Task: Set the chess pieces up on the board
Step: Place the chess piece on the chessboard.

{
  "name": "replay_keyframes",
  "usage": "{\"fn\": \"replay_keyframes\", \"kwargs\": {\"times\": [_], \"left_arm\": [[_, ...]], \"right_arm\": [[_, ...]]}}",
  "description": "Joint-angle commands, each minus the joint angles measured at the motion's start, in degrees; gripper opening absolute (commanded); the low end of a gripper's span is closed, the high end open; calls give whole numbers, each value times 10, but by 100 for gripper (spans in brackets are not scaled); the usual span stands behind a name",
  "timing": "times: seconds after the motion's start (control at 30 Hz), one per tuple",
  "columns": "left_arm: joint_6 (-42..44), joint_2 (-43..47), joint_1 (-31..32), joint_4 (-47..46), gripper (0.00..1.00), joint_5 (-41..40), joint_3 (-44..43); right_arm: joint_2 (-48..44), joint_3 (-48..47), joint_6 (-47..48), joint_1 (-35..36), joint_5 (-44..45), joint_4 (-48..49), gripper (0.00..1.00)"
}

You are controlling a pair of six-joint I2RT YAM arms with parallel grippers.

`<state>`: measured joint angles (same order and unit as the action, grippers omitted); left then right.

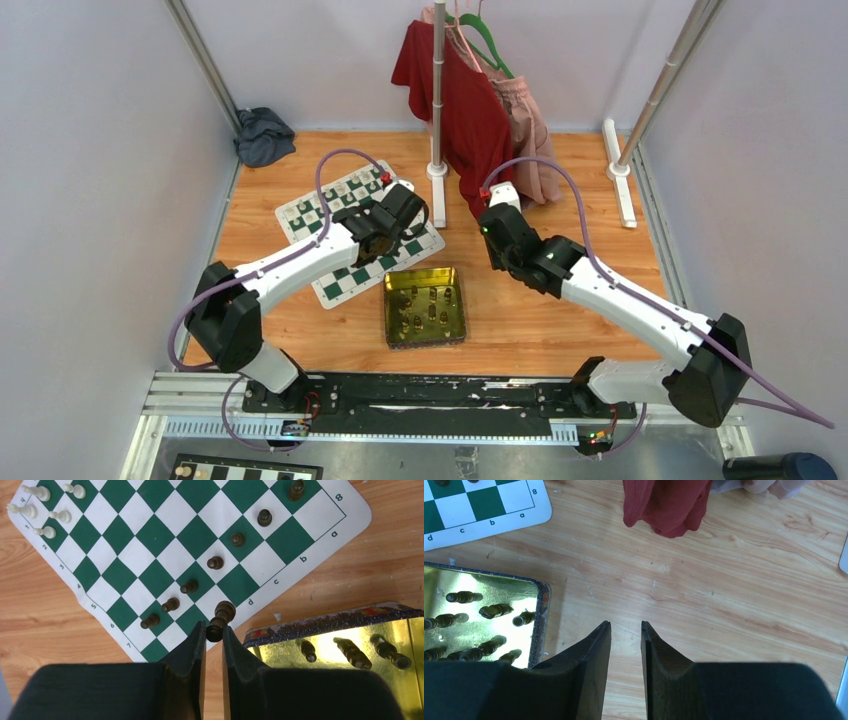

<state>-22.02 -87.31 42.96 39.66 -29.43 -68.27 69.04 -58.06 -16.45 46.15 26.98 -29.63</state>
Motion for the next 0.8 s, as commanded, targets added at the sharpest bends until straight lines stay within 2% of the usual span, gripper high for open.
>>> {"fn": "replay_keyframes", "kwargs": {"times": [0.0,0.77], "left_arm": [[25,-20,-15,-40,0,34,15],[37,-65,-50,-108,0,69,70]], "right_arm": [[17,-22,2,-8,0,-3,33],[47,-29,-5,-12,-1,11,33]]}}
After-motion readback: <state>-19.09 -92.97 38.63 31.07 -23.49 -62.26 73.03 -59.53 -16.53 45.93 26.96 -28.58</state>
